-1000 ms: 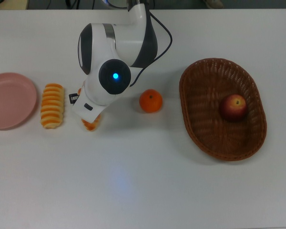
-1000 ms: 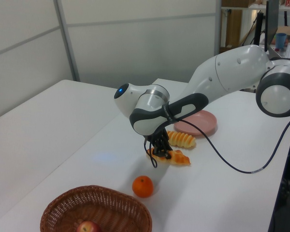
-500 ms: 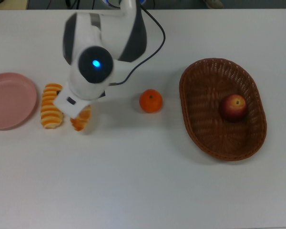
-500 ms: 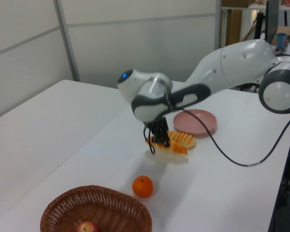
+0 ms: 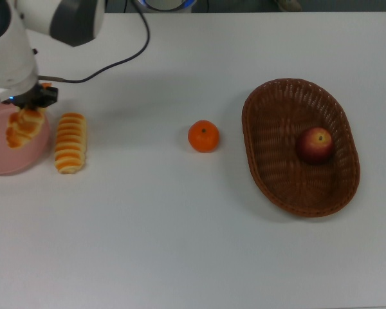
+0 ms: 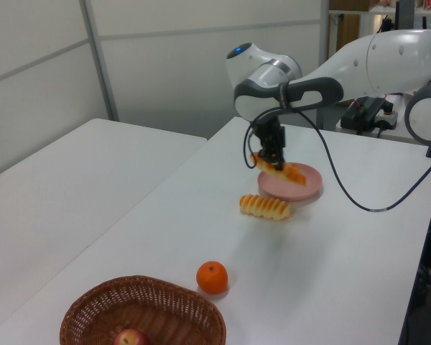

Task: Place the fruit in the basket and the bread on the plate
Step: 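Lift the croissant onto the pink plate and open the gripper, then move the gripper to the orange and grasp it, then carry the orange into the wicker basket and release it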

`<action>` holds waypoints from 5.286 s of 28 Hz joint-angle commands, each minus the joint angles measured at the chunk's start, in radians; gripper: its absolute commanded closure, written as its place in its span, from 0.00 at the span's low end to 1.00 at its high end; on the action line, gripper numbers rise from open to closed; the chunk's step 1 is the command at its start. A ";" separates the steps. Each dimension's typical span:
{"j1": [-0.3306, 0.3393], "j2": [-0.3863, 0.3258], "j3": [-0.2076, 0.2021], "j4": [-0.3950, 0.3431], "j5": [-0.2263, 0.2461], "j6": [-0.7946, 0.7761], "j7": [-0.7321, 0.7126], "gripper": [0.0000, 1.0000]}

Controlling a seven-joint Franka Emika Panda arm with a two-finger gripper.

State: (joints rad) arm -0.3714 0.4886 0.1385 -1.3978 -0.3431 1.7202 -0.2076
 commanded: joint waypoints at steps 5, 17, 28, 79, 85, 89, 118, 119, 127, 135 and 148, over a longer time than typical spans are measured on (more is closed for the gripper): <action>-0.003 0.057 -0.094 -0.033 -0.011 0.105 -0.072 1.00; 0.003 0.050 -0.093 -0.032 0.016 0.137 -0.092 0.00; 0.110 -0.015 -0.082 -0.030 0.147 0.098 -0.085 0.00; 0.583 0.099 -0.007 -0.083 0.067 0.033 0.111 0.00; 0.583 0.099 -0.007 -0.084 0.059 0.033 0.105 0.78; 0.575 0.097 -0.007 -0.083 0.067 0.032 0.102 1.00; 0.611 0.035 0.119 0.011 0.102 0.245 0.341 0.93; 0.617 0.038 0.119 0.010 0.089 0.245 0.343 0.93; 0.657 0.088 0.119 -0.040 -0.036 0.248 0.402 0.88; 0.654 0.085 0.118 -0.046 -0.039 0.245 0.399 0.00; 0.589 -0.005 0.115 -0.035 0.048 0.236 0.398 0.00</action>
State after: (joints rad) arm 0.2590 0.5618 0.2585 -1.4005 -0.3519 1.9471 0.1833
